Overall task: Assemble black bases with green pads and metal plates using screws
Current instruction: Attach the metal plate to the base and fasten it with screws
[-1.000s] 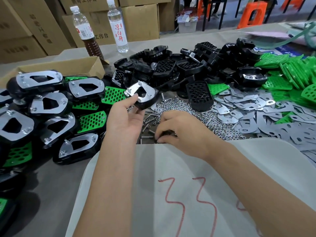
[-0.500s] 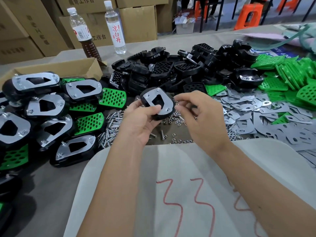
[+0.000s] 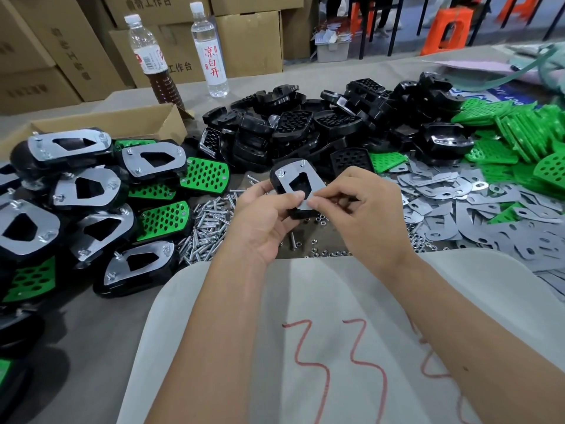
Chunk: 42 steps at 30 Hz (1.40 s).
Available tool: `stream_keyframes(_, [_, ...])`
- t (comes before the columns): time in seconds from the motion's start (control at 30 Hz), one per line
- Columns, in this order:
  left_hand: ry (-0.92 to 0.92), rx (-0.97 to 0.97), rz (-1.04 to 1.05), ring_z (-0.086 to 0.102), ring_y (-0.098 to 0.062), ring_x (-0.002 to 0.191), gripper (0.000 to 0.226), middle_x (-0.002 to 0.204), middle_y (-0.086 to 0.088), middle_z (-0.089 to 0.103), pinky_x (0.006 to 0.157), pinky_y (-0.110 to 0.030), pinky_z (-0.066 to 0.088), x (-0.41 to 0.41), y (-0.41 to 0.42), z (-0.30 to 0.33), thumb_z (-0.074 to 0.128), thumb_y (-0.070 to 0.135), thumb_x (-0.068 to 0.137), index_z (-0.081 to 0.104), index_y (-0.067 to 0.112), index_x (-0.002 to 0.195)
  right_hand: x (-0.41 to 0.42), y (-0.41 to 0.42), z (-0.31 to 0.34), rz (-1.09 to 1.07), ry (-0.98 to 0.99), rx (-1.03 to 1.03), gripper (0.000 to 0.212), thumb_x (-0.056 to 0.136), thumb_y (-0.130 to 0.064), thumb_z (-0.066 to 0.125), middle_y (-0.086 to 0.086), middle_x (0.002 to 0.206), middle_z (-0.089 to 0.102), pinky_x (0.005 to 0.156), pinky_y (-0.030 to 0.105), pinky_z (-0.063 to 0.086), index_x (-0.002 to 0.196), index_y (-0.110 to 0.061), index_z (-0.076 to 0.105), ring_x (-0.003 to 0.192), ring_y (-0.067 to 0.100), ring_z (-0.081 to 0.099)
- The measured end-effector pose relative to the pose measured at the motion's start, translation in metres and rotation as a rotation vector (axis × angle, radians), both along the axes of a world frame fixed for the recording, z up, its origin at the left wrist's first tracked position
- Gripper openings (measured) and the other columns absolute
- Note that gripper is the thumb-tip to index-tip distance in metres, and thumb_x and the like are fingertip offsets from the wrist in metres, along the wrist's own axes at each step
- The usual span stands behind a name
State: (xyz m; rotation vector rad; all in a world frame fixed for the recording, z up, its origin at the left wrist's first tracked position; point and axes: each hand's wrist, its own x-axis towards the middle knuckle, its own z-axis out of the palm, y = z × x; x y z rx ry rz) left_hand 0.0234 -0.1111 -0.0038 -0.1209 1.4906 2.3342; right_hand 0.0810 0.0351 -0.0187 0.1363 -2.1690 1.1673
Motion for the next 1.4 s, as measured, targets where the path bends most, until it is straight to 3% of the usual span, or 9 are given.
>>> stream_keyframes(0.23, [0.013,0.037,-0.001,0.076,-0.021,0.075,0.042,0.105,-0.020,0.073,0.062,-0.030,0.060,0.005,0.008,0.002,0.061,-0.017,0.089,0.060,-0.005,0.130,0.000,0.004,0.002,0.047,-0.013,-0.094,0.011,0.085,-0.014,0.084,0.000,0.079,0.059,0.063,0.028,0.046,0.095,-0.019,0.083,0.068,0.014,0.054])
stream_keyframes(0.4, [-0.004,0.048,0.043,0.076,-0.024,0.077,0.040,0.110,-0.024,0.074,0.066,-0.032,0.063,0.003,0.004,0.003,0.062,-0.017,0.089,0.063,-0.006,0.127,0.001,0.002,0.003,0.134,-0.110,-0.181,0.011,0.088,-0.010,0.082,-0.001,0.087,0.060,0.065,0.048,0.058,0.100,-0.012,0.082,0.075,0.018,0.062])
stream_keyframes(0.53, [-0.025,0.074,0.093,0.076,-0.025,0.075,0.039,0.102,-0.022,0.076,0.062,-0.031,0.062,0.001,0.002,0.005,0.062,-0.016,0.089,0.063,-0.010,0.128,0.002,0.007,0.000,0.061,-0.034,-0.179,0.022,0.084,-0.016,0.087,0.002,0.073,0.059,0.056,0.032,0.045,0.071,-0.011,0.070,0.062,0.014,0.053])
stream_keyframes(0.67, [0.005,0.039,0.106,0.075,-0.027,0.080,0.042,0.107,-0.024,0.075,0.066,-0.033,0.062,0.002,0.004,0.005,0.065,-0.016,0.088,0.063,-0.010,0.129,0.004,0.003,0.003,0.170,-0.099,-0.225,0.016,0.085,-0.018,0.086,0.001,0.074,0.060,0.062,0.021,0.040,0.100,-0.017,0.080,0.063,0.013,0.046])
stream_keyframes(0.8, [-0.023,0.057,0.164,0.076,-0.027,0.080,0.040,0.107,-0.026,0.075,0.067,-0.035,0.065,0.001,0.003,0.005,0.063,-0.018,0.088,0.063,-0.011,0.128,0.003,0.008,-0.001,0.128,-0.027,-0.312,0.056,0.095,-0.022,0.076,-0.006,0.052,0.033,0.053,0.022,0.027,0.054,-0.013,0.040,0.051,0.011,0.029])
stream_keyframes(1.0, [-0.010,0.015,0.142,0.075,-0.027,0.079,0.040,0.102,-0.022,0.076,0.070,-0.036,0.064,0.001,0.003,0.003,0.066,-0.016,0.086,0.065,-0.010,0.126,0.006,0.003,0.006,0.261,-0.164,-0.217,0.007,0.098,-0.022,0.072,-0.003,0.060,0.050,0.055,0.031,0.038,0.097,-0.022,0.079,0.059,0.008,0.044])
stream_keyframes(1.07, [-0.027,0.023,0.147,0.077,-0.025,0.075,0.037,0.092,-0.018,0.078,0.066,-0.036,0.064,0.002,0.004,0.004,0.065,-0.018,0.086,0.066,-0.010,0.122,0.008,0.005,0.008,0.202,-0.108,-0.276,0.049,0.101,-0.024,0.068,-0.010,0.051,0.032,0.049,0.025,0.025,0.055,-0.016,0.052,0.051,0.008,0.027])
stream_keyframes(1.13, [-0.034,0.038,0.158,0.077,-0.025,0.076,0.036,0.092,-0.018,0.078,0.067,-0.037,0.065,0.000,0.004,0.005,0.064,-0.018,0.088,0.065,-0.010,0.122,0.009,0.007,0.006,0.155,-0.065,-0.352,0.062,0.103,-0.026,0.064,-0.010,0.052,0.022,0.048,0.022,0.019,0.054,-0.016,0.027,0.049,0.009,0.019])
stream_keyframes(1.4, [0.083,-0.225,0.174,0.076,-0.021,0.070,0.043,0.099,-0.018,0.078,0.061,-0.034,0.063,0.006,0.010,0.006,0.073,-0.016,0.082,0.063,0.001,0.120,0.000,-0.008,0.001,-0.126,-0.240,0.486,0.028,0.105,-0.043,0.037,-0.004,0.083,0.056,0.061,0.043,0.043,0.096,-0.017,0.047,0.075,0.031,0.057])
